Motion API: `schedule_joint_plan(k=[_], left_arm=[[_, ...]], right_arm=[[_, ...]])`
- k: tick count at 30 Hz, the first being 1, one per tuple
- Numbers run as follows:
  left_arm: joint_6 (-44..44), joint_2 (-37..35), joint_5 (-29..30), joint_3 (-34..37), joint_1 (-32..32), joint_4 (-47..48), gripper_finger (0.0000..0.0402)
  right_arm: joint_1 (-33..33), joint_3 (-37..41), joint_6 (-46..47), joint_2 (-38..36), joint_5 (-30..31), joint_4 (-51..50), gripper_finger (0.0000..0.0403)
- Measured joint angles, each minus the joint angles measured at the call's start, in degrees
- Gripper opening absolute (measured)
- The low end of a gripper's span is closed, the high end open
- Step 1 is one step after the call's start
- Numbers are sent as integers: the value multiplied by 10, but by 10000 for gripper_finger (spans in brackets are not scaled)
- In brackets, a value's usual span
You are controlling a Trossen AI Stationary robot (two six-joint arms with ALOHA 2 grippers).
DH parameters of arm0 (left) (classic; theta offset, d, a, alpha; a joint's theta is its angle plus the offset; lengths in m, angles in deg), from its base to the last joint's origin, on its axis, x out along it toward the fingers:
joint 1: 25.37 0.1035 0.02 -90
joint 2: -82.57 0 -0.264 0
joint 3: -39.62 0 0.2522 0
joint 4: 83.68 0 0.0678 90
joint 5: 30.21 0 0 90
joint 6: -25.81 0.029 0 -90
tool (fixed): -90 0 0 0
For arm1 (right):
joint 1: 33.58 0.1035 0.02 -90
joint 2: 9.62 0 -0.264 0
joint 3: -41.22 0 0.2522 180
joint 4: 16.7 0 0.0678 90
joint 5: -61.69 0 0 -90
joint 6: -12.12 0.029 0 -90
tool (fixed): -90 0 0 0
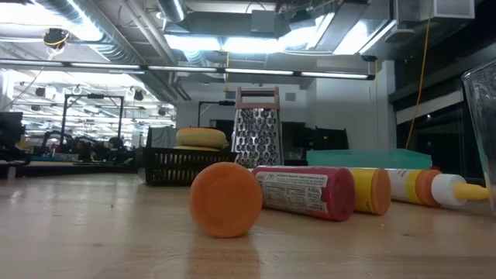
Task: Pick & Place Food Item
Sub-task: Put the green food coloring bottle into the transparent bin
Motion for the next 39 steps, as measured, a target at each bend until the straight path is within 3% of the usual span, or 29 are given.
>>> schedule_joint_plan(k=[6, 13, 23, 29, 39], left_arm=[[-41, 39, 45, 30, 4, -44, 223], [-47, 47, 44, 30, 28, -53, 223], [-43, 47, 11, 30, 37, -50, 223], [-43, 47, 0, 30, 35, -50, 223], [-61, 47, -8, 30, 35, -49, 223]], right_arm=[[-4, 0, 163, -35, -15, -219, 117], [-4, 0, 299, -39, -136, -411, 117], [1, 0, 394, -39, -316, -527, 117], [-3, 0, 411, -39, -362, -603, 117], [-47, 18, 398, -38, -413, -615, 116]])
